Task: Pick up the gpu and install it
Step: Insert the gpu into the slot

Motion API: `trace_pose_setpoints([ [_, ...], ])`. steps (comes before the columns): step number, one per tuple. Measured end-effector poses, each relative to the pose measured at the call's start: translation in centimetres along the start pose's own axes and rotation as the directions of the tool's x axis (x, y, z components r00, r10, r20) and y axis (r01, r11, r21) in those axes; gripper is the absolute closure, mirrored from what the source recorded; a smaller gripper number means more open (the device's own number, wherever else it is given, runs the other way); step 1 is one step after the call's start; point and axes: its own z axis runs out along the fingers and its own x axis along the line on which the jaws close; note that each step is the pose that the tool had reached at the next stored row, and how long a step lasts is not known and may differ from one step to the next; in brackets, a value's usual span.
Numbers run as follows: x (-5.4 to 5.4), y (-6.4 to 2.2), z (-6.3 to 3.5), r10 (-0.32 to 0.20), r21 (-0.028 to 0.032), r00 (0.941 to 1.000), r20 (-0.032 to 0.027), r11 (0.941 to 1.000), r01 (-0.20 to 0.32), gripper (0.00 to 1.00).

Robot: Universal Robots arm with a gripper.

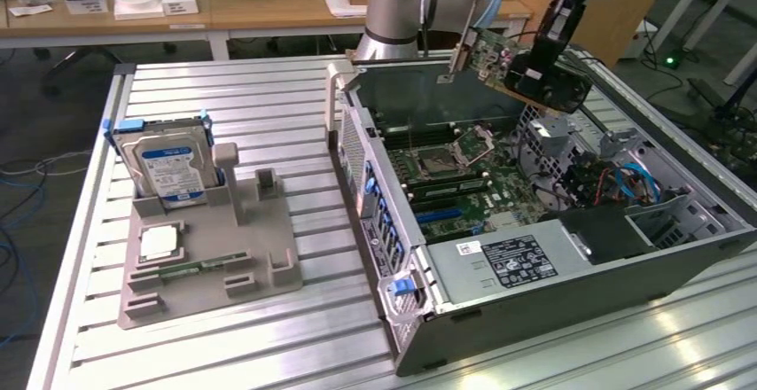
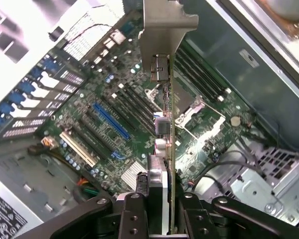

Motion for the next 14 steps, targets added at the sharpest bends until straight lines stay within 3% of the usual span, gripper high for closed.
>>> trace_pose_setpoints([
  [4,0.0,0.0,0.01,-0.072,-0.0006,0.9974,-0.0026,0.9974,0.072,0.71],
  [7,0.0,0.0,0.02,-0.127,-0.0011,0.9919,-0.0046,0.9919,0.127,0.71],
  [11,0.0,0.0,0.03,-0.198,-0.002,0.9802,-0.0071,0.9802,0.198,0.71],
  [14,0.0,0.0,0.03,-0.252,-0.0028,0.9676,-0.009,0.9677,0.252,0.71],
])
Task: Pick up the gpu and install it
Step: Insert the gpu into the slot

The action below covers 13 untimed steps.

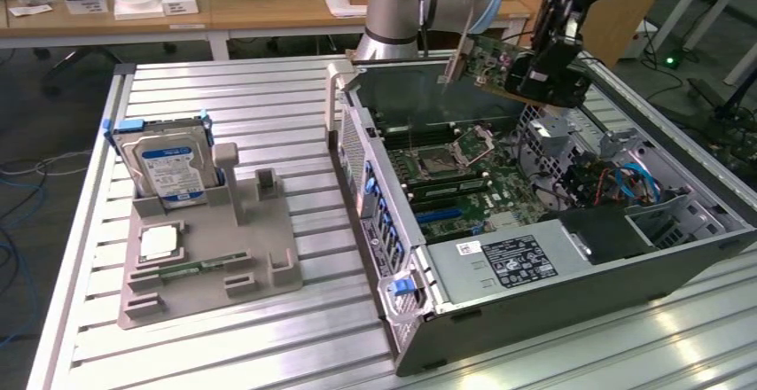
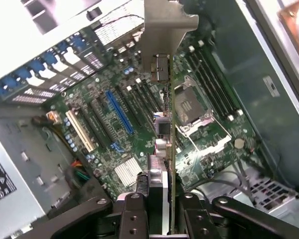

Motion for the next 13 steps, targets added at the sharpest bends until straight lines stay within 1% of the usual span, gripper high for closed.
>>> trace_pose_setpoints([
  [2,0.0,0.0,0.0,-0.035,-0.0002,0.9994,-0.0014,0.9994,0.035,0.71],
  [5,0.0,0.0,0.01,-0.082,-0.0004,0.9966,-0.003,0.9967,0.082,0.71],
  [8,0.0,0.0,0.02,-0.128,-0.0005,0.9918,-0.0043,0.9918,0.128,0.71],
  [10,-0.01,-0.01,0.04,-0.152,0.0011,0.9884,-0.0044,0.9884,0.152,0.71],
  [11,-0.01,-0.01,0.06,-0.163,0.0023,0.9866,-0.0042,0.9866,0.163,0.71],
  [12,0.0,0.0,0.1,-0.171,0.006,0.9852,-0.0031,0.9852,0.171,0.71],
  [13,0.0,-0.01,0.13,-0.174,0.0129,0.9848,-0.0009,0.9847,0.174,0.71],
])
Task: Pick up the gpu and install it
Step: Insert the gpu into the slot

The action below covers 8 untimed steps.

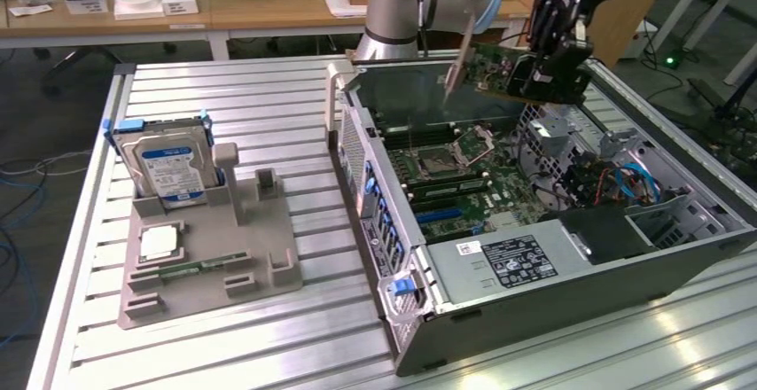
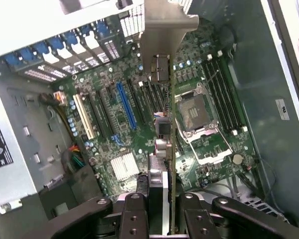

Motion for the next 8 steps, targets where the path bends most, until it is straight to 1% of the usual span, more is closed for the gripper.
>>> trace_pose_setpoints([
  [4,0.0,0.0,0.22,-0.001,0.0264,1.0,0.0098,0.9997,0.001,0.71],
  [6,0.0,-0.01,0.33,-0.022,0.0326,0.9997,0.0118,0.9992,0.021,0.71],
  [8,0.0,-0.02,0.43,-0.053,0.0366,0.9985,0.0126,0.9979,0.053,0.71],
])
